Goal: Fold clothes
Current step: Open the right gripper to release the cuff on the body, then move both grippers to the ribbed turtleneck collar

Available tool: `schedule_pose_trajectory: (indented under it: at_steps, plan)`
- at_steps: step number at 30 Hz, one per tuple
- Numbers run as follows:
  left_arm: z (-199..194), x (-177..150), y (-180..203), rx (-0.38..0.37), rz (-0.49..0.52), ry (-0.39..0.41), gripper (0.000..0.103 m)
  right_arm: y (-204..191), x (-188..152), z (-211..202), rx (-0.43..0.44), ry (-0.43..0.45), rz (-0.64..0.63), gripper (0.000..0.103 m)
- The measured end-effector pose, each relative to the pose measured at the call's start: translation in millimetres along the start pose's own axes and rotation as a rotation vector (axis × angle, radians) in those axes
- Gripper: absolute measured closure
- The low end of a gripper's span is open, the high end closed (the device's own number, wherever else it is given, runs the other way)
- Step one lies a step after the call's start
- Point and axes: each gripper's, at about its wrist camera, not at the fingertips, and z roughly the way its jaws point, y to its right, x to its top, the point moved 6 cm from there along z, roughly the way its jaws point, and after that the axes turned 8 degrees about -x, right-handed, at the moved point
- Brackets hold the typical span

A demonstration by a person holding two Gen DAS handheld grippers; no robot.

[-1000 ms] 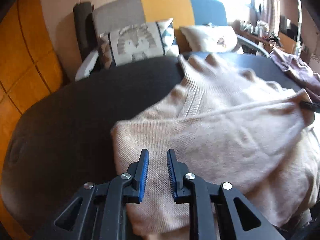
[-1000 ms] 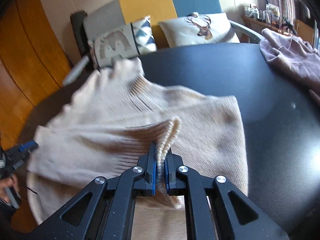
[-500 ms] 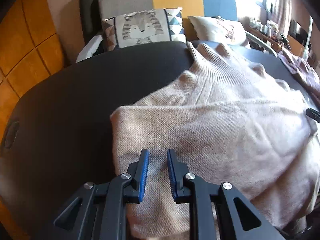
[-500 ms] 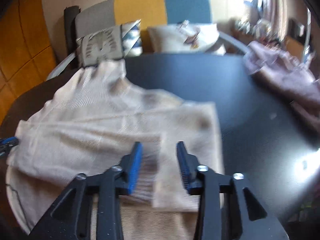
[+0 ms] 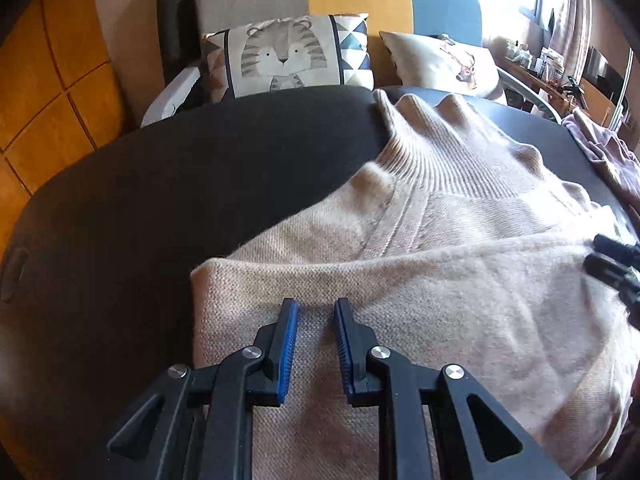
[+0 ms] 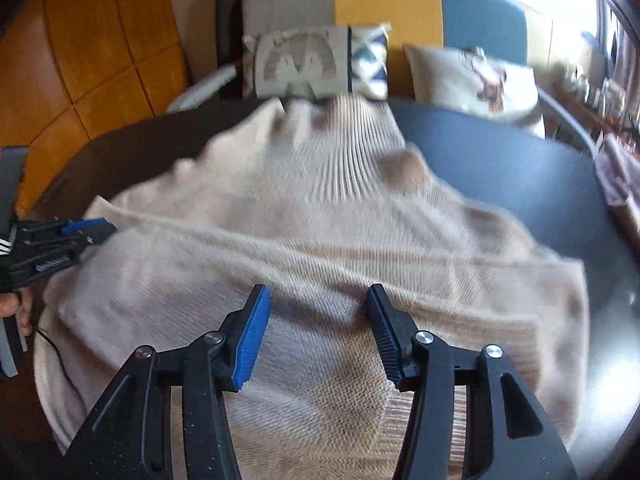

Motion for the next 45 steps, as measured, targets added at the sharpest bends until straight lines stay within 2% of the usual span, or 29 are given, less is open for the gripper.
schedule_pose_trajectory:
  at_steps: [5, 9, 12, 15, 19, 23, 25, 29, 32, 35, 40, 42, 45]
  plan:
    - [2.0, -2.3, 2.0, 0.002, 0.036, 0.013, 0.083, 0.5, -8.2, 5.6, 0.009, -0.008, -0.012, 0.048]
    - [-17.4, -8.1, 9.7, -0.013, 0.023, 0.026, 0.083, 7.5, -6.0, -12.8, -0.002, 0.012, 0.010, 0.048]
    - [-34.7, -15.0, 16.8, -0.029, 0.014, 0.038, 0.083, 21.8, -13.7, -36.7, -0.014, 0.056, 0.029, 0.048]
    - [-42.9, -33.0, 32.1, -0.053, 0.033, 0.027, 0.083, 40.1, -29.1, -44.9, -0.059, 0.044, 0.034, 0.048]
    - [-36.5, -52.9, 45.0, -0.024, 0.063, 0.015, 0.083, 54.8, -47.4, -34.3, -0.054, -0.011, 0.078, 0.048]
    - [-36.2, -56.3, 43.9, -0.023, 0.056, 0.031, 0.081, 53.4, -55.4, -27.5, -0.067, 0.010, 0.035, 0.047]
    - [-34.7, -57.7, 39.0, -0.037, 0.043, 0.048, 0.075, 53.3, -57.1, -25.9, -0.064, 0.027, 0.024, 0.046]
    - [-35.4, -58.6, 30.4, -0.070, -0.002, 0.051, 0.073, 54.8, -59.5, -25.7, -0.054, 0.047, 0.027, 0.045]
    - [-37.0, -50.1, 30.8, -0.076, -0.023, -0.001, 0.073, 52.6, -51.6, -24.3, -0.051, -0.024, 0.023, 0.045]
    - [-46.6, -28.3, 33.4, -0.112, -0.039, 0.010, 0.074, 58.8, -22.9, -33.1, -0.003, -0.017, 0.044, 0.045]
    - [-62.9, 40.4, 35.1, -0.117, -0.030, 0.095, 0.074, 74.4, 31.0, -41.8, 0.073, 0.015, 0.105, 0.045]
    - [-58.1, 67.8, 31.8, -0.139, -0.049, 0.104, 0.074, 83.4, 55.7, -35.3, 0.097, 0.022, 0.144, 0.045]
    - [-34.9, 102.2, 22.7, -0.158, -0.096, 0.087, 0.074, 93.2, 94.9, -22.4, 0.087, 0.042, 0.170, 0.045]
